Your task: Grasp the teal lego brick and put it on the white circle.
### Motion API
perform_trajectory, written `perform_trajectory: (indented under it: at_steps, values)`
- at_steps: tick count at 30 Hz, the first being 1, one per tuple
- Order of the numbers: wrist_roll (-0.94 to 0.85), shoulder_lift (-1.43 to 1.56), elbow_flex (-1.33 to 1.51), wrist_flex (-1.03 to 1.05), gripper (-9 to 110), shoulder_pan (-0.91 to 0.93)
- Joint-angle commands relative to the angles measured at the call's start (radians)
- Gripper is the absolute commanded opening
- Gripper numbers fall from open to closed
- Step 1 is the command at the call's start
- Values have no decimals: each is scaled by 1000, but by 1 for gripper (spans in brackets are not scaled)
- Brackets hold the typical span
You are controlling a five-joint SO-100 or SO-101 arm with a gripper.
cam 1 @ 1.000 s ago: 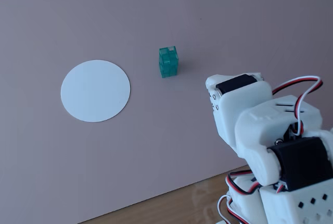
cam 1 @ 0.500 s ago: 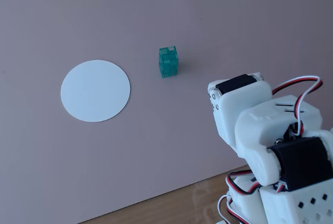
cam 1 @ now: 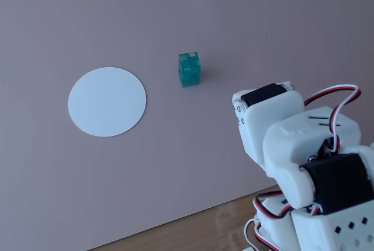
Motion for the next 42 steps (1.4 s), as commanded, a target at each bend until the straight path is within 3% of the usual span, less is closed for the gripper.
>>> perform_trajectory:
  at_steps: [1,7,14,23,26,30,36,42]
  values:
    - [11,6,-6,-23,0,-5]
    - [40,-91,-103,-77,0,-69]
    - [107,-801,-522,-167,0,-43]
    - [80,-1502,-1124,61,0,-51]
    - [75,-1575,-1180,86,2,-69]
    - [78,-1608,-1186,115,23,-86]
    - [81,-1646,-1192,117,30,-95]
    - [81,-1747,-1232,104,29,-101]
